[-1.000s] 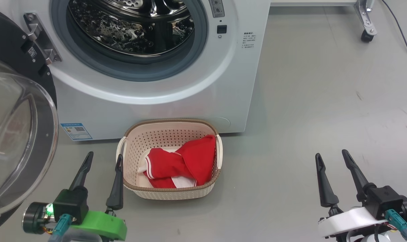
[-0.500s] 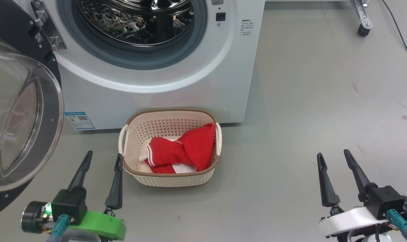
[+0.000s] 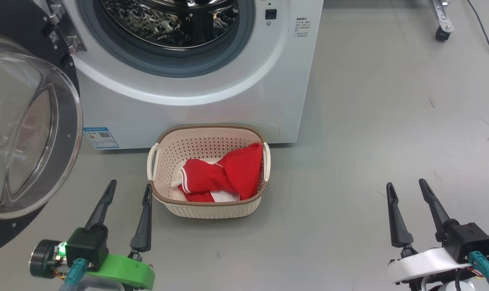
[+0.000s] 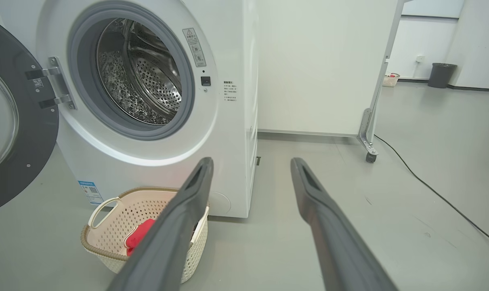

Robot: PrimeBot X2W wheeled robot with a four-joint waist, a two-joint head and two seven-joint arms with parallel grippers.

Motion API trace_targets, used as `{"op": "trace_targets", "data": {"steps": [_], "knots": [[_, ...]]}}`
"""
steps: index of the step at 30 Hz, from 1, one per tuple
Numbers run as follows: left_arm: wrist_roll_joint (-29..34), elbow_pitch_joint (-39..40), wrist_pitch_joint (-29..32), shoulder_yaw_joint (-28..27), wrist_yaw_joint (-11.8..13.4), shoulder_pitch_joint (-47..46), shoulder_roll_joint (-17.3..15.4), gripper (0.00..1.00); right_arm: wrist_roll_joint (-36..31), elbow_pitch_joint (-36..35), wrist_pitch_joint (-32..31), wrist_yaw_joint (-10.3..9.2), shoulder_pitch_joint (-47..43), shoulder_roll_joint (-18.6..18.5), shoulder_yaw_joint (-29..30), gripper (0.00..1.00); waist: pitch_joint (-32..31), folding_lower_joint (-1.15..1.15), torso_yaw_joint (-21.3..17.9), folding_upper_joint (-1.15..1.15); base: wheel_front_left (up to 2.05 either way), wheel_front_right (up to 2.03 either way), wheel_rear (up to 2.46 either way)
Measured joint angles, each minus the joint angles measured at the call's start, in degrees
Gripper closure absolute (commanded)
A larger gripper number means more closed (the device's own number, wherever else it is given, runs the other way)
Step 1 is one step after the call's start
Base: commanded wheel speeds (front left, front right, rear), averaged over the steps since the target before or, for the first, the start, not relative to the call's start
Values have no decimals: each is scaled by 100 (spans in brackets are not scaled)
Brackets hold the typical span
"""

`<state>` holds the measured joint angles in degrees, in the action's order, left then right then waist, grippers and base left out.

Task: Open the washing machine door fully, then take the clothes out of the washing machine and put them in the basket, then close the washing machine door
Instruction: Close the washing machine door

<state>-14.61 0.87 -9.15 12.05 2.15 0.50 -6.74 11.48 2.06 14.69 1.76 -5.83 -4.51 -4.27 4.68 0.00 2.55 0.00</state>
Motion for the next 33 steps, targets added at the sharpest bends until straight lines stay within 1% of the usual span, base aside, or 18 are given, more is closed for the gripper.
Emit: {"op": "trace_targets", "data": {"steps": [8, 11, 18, 24, 25, 33], "knots": [[1, -1, -1, 107, -53, -64, 3, 0, 0, -66, 0, -42, 0, -29, 43, 0, 88, 0, 180, 0, 0, 0, 0], [1, 0, -11, 136, -97, -154, 7, 0, 0, -89, 0, -44, 0, -65, 64, 0, 120, 0, 285, 0, 0, 0, 0], [1, -18, -58, 153, -101, -227, 44, 0, 0, -132, -1, -44, 0, -111, 80, 0, 185, 0, 549, 0, 0, 0, 0], [-1, -112, -109, 216, -101, -240, 90, 0, 0, -164, -35, -43, 1, -192, 115, 0, 234, 0, 886, 0, 0, 0, 0], [-9, -160, -111, 236, -101, -241, 105, 0, 0, -167, -60, -42, 1, -220, 118, 0, 244, 0, 1014, 0, 0, 0, 0], [-51, -285, -209, 269, -101, -278, 186, 0, 0, -170, -129, -32, 1, -285, 116, 0, 258, 0, 1577, 0, 0, 0, 0]]}}
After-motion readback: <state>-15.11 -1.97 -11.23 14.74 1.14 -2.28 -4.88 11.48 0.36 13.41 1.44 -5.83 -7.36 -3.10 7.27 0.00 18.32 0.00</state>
